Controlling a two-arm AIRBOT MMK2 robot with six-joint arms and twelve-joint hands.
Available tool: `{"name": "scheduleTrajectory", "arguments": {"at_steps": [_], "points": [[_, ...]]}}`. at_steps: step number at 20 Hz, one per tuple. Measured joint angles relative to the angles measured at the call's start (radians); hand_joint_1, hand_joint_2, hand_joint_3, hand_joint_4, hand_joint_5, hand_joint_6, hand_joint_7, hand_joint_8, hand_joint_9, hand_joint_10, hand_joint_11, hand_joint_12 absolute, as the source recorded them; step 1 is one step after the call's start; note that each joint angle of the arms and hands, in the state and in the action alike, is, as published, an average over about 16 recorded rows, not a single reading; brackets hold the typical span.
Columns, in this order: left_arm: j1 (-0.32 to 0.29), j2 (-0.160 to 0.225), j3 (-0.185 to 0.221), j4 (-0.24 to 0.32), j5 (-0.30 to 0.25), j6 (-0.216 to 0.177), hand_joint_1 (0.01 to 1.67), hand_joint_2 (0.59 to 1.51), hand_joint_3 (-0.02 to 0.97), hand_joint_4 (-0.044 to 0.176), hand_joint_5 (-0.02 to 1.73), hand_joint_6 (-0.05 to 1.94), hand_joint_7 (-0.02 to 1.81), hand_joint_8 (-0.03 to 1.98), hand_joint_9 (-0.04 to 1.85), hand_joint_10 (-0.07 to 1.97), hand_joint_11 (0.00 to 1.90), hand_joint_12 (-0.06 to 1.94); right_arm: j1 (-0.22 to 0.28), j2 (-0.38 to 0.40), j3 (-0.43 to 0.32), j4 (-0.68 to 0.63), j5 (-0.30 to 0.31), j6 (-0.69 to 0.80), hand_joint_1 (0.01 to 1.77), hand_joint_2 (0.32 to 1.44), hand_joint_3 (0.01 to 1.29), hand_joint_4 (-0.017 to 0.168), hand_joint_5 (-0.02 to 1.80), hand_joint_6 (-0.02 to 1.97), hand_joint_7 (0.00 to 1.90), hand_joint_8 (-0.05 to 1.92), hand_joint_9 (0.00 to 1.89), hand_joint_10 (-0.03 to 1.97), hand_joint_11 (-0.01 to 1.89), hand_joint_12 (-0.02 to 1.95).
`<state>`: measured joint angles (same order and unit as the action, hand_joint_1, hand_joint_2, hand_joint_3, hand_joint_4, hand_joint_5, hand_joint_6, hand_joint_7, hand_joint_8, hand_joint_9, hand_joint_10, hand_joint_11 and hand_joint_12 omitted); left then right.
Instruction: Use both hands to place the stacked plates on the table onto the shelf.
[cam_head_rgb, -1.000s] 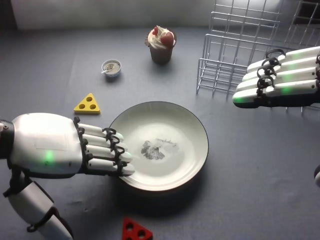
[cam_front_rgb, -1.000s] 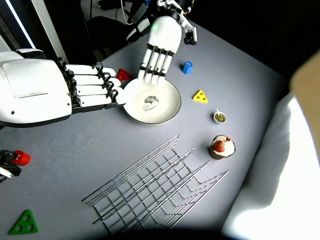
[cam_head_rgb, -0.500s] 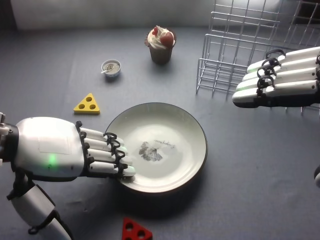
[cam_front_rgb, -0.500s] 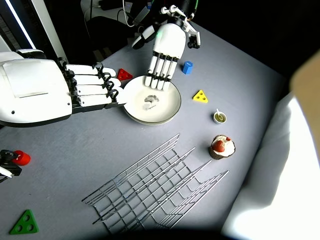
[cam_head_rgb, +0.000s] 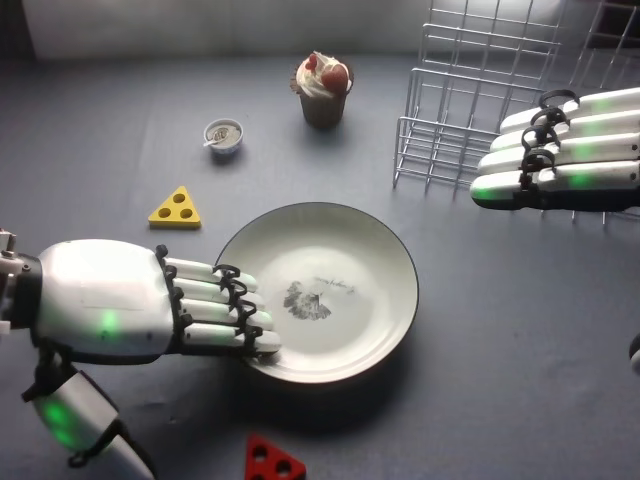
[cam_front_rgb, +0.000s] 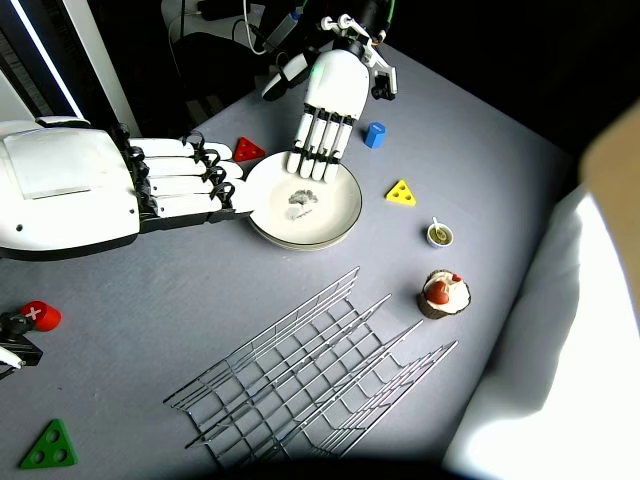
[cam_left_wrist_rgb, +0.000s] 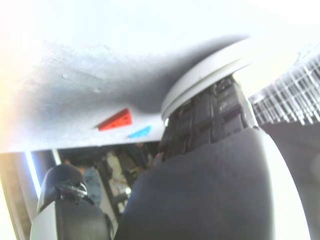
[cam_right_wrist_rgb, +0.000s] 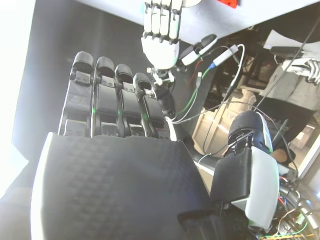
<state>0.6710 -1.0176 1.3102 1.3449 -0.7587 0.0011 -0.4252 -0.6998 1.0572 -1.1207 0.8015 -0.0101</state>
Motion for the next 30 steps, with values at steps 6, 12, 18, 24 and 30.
{"name": "scheduleTrajectory", "arguments": {"at_steps": [6, 12, 18, 24, 30], "points": [[-0.019, -0.071, 0.046, 0.004, -0.016, 0.001, 0.15, 0.884, 0.005, -0.002, 0.02, 0.00, 0.02, -0.01, 0.05, -0.01, 0.06, 0.01, -0.030, -0.015, 0.004, 0.021, 0.004, -0.069, 0.08, 0.94, 0.02, -0.001, 0.08, 0.01, 0.11, 0.01, 0.12, 0.02, 0.12, 0.02], [-0.046, -0.133, 0.074, 0.015, -0.019, 0.001, 0.14, 0.885, 0.005, -0.002, 0.02, -0.01, 0.02, -0.01, 0.06, -0.02, 0.09, 0.01, -0.079, -0.069, 0.039, 0.058, 0.004, -0.145, 0.14, 0.95, 0.02, 0.001, 0.09, 0.01, 0.12, 0.01, 0.13, 0.02, 0.14, 0.02], [-0.064, -0.163, 0.089, 0.027, -0.017, 0.001, 0.14, 0.889, 0.005, -0.003, 0.00, -0.02, 0.01, -0.02, 0.05, -0.01, 0.09, 0.02, -0.125, -0.145, 0.092, 0.106, -0.002, -0.208, 0.52, 0.97, 0.02, 0.002, 0.08, 0.01, 0.11, 0.01, 0.15, 0.02, 0.18, 0.02], [-0.068, -0.169, 0.098, 0.030, -0.020, 0.000, 0.14, 0.888, 0.005, -0.004, 0.00, -0.02, 0.00, -0.02, 0.04, -0.01, 0.08, 0.02, -0.143, -0.215, 0.136, 0.141, -0.015, -0.239, 0.99, 0.98, 0.02, 0.002, 0.09, 0.01, 0.12, 0.01, 0.17, 0.02, 0.23, 0.03], [-0.068, -0.172, 0.104, 0.028, -0.023, 0.000, 0.14, 0.885, 0.005, -0.004, 0.00, -0.02, 0.00, -0.02, 0.03, -0.01, 0.06, 0.01, -0.126, -0.286, 0.170, 0.154, -0.038, -0.263, 1.32, 0.98, 0.02, 0.002, 0.12, 0.02, 0.12, 0.01, 0.18, 0.02, 0.27, 0.04]]}}
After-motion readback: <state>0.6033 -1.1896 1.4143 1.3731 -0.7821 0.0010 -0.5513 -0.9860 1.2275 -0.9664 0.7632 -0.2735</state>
